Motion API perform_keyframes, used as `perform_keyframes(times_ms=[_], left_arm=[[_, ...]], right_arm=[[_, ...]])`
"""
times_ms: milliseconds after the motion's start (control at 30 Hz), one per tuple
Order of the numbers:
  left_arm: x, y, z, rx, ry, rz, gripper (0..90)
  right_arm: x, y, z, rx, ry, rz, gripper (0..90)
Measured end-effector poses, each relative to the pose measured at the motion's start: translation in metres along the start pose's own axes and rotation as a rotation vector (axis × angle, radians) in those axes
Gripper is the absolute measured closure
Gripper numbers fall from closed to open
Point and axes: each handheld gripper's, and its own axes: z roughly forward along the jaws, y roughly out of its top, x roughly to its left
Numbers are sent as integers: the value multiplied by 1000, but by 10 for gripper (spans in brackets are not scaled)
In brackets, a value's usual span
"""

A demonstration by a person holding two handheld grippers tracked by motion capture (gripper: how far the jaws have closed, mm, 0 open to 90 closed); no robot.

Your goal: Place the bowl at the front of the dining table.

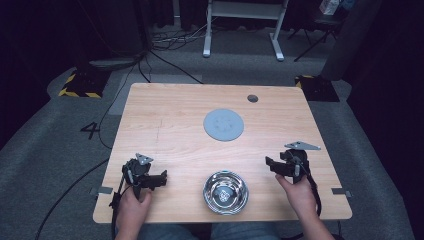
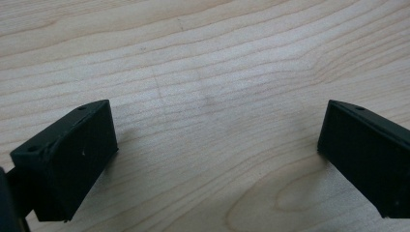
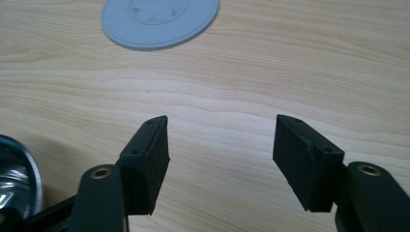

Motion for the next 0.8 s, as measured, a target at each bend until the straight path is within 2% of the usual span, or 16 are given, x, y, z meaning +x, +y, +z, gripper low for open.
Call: perform_keyframes(times_ms=[167,367,500,800], left_arm=[[0,0,0,1,0,0,5],[0,0,0,1,0,-1,5],[0,0,0,0,0,0,5],[0,0,0,1,0,-1,5]], right_arm=[[16,4,-5,0,31,-26,376],[26,4,-7,13,37,-37,388],[39,3,-8,25,47,-65,387],[55,1,-7,45,83,-93,382]])
